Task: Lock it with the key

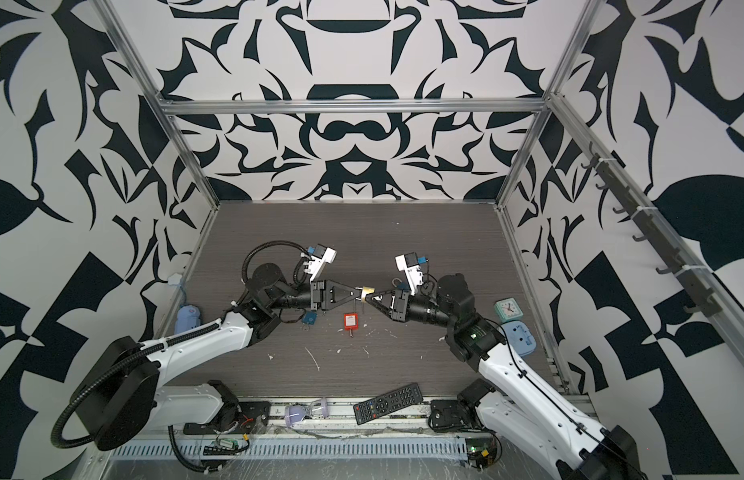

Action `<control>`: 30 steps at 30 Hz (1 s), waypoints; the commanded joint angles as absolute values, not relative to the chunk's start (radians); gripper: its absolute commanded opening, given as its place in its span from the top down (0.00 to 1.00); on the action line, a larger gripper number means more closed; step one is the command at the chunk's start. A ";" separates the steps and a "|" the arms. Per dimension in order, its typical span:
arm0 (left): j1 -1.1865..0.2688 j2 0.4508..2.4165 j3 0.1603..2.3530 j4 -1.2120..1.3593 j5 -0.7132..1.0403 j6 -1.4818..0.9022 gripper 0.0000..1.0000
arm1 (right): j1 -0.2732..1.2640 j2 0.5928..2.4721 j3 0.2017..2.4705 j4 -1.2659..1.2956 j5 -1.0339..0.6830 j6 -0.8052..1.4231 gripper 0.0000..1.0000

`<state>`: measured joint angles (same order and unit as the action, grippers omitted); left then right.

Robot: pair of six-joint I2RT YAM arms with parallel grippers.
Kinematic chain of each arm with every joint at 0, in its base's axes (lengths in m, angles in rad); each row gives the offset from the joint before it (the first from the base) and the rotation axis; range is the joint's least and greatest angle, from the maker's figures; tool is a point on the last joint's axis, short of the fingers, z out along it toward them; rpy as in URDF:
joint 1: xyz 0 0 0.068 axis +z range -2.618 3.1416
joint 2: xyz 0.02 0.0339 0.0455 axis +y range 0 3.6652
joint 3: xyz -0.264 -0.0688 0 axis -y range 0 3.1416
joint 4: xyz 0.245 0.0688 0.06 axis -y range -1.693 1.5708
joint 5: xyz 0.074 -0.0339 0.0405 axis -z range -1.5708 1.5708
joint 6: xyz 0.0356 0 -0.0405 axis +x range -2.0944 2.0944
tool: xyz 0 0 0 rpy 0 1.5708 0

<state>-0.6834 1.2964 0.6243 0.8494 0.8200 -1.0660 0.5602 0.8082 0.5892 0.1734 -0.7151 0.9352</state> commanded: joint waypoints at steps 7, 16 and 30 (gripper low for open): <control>-0.667 1.327 0.619 0.894 0.816 -1.098 1.00 | 0.565 0.771 0.609 0.244 -0.734 0.933 1.00; -0.669 1.336 0.629 0.915 0.842 -1.109 0.44 | 0.566 0.800 0.589 0.307 -0.752 0.975 1.00; -0.698 1.368 0.660 0.938 0.856 -1.121 0.60 | 0.565 0.829 0.571 0.338 -0.748 0.994 1.00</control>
